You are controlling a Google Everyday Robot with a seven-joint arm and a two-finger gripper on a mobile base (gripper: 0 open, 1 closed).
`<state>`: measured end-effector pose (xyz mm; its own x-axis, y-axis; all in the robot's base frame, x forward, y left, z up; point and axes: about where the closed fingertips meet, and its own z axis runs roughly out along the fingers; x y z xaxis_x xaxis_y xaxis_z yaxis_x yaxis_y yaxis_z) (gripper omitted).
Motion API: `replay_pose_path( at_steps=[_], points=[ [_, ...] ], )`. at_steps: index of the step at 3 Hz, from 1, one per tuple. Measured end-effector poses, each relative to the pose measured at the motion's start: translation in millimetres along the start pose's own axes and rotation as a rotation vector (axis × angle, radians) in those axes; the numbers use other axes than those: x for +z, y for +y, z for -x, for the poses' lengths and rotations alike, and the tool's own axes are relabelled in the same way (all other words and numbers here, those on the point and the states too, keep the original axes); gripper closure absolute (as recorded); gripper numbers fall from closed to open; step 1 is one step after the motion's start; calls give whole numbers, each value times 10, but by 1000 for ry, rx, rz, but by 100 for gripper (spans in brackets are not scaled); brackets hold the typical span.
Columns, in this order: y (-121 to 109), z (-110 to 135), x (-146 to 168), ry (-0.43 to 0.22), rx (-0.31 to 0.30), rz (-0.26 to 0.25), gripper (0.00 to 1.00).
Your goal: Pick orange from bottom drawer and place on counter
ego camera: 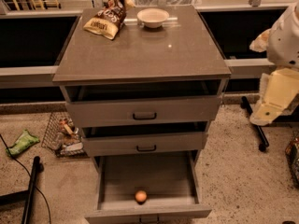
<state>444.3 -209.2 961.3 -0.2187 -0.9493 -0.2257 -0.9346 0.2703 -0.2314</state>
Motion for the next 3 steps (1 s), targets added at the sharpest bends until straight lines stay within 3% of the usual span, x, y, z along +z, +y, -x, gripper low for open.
replay_pose_path(
  at_steps=[1,3],
  points=[
    [88,99,543,-74,-6,58,0],
    [354,529,1711,-258,-40,147,0]
  ],
)
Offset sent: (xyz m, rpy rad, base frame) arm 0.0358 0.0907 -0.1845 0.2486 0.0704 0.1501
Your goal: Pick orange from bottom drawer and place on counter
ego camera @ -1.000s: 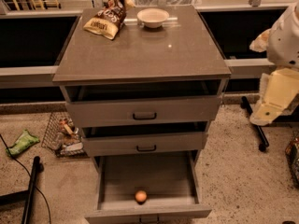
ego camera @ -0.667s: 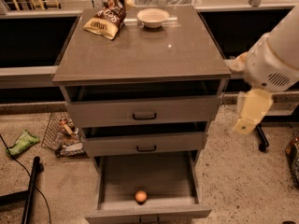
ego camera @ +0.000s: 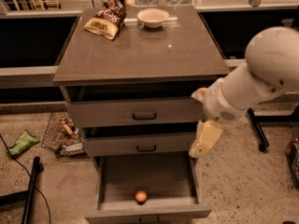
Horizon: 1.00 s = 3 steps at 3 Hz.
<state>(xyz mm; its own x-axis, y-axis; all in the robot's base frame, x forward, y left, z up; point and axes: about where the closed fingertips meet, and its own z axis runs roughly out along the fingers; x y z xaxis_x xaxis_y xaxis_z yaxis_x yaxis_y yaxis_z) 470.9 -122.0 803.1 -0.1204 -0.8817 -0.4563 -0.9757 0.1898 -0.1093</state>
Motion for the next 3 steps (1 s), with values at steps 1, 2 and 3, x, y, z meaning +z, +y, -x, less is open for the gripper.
replay_pose_path(
  at_steps=[1,2,3],
  points=[
    [104,94,571,-108,32,56,0],
    [104,94,570,-108,32,56,0],
    [162,-290,1228,-84,52,105,0]
  ],
)
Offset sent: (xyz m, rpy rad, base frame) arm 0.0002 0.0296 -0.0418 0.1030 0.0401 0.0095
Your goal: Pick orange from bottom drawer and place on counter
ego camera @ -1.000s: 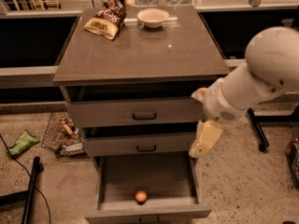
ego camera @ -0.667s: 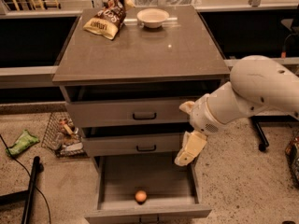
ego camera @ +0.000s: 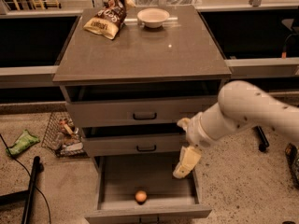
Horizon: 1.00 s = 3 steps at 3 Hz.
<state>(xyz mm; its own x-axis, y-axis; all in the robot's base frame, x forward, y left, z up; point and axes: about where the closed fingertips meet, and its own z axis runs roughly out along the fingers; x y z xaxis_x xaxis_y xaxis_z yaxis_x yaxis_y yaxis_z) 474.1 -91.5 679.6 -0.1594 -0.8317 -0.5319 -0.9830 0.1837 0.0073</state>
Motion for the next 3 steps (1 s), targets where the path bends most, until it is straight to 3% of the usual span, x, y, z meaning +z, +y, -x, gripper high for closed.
replay_pose_path(
  at_steps=[1,3],
  points=[
    [-13,-352,474,-11,-10,26,0],
    [-111,-772,1451,-91,-23,105,0]
  ],
)
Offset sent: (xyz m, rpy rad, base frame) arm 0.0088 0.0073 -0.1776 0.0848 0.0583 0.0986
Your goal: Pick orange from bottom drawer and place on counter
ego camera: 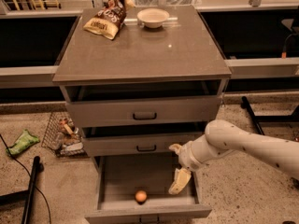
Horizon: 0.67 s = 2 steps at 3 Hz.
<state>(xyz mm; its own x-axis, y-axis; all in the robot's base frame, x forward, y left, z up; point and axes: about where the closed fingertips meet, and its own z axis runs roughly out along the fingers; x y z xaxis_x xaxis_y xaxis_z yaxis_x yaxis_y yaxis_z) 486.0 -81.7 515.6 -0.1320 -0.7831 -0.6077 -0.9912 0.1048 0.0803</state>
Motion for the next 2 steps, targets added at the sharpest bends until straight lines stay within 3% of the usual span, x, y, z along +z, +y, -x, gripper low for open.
replay_pose_path(
  at_steps=[1,2],
  points=[
    [-62,-338,577,-66,58,60,0],
    [-62,-339,578,-66,58,60,0]
  ],
)
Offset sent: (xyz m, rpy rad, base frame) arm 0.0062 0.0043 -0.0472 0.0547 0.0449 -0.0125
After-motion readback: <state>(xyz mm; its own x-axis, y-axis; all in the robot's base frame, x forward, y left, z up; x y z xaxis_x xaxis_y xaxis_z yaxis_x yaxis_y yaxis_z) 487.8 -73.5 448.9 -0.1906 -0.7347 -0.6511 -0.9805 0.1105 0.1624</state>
